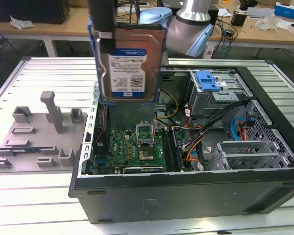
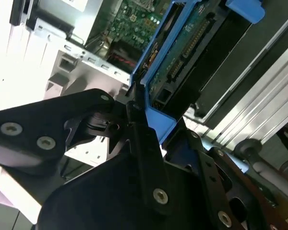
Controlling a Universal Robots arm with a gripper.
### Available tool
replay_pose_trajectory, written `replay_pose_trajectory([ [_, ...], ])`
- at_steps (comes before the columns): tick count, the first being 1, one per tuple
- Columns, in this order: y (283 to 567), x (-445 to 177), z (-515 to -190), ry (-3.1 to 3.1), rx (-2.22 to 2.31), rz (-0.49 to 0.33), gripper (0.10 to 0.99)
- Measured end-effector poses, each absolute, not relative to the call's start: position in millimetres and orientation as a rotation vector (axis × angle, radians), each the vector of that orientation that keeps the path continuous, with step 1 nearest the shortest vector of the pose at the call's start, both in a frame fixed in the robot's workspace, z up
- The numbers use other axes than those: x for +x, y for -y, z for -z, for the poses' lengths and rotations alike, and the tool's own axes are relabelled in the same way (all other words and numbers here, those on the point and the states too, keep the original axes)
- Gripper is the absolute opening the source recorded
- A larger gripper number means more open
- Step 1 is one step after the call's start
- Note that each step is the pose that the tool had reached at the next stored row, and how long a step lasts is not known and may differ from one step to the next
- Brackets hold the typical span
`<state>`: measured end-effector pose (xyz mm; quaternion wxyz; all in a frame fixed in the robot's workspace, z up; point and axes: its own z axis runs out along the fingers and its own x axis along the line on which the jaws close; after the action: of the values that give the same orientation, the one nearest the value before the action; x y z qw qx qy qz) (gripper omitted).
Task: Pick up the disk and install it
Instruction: 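Pick up the disk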
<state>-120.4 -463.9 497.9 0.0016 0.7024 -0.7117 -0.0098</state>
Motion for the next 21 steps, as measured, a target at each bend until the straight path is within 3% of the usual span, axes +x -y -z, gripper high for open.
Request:
replay_pose_trajectory([
  [21,486.6,-10.6,-494.4,2.233,2.205,0.031,0.369],
])
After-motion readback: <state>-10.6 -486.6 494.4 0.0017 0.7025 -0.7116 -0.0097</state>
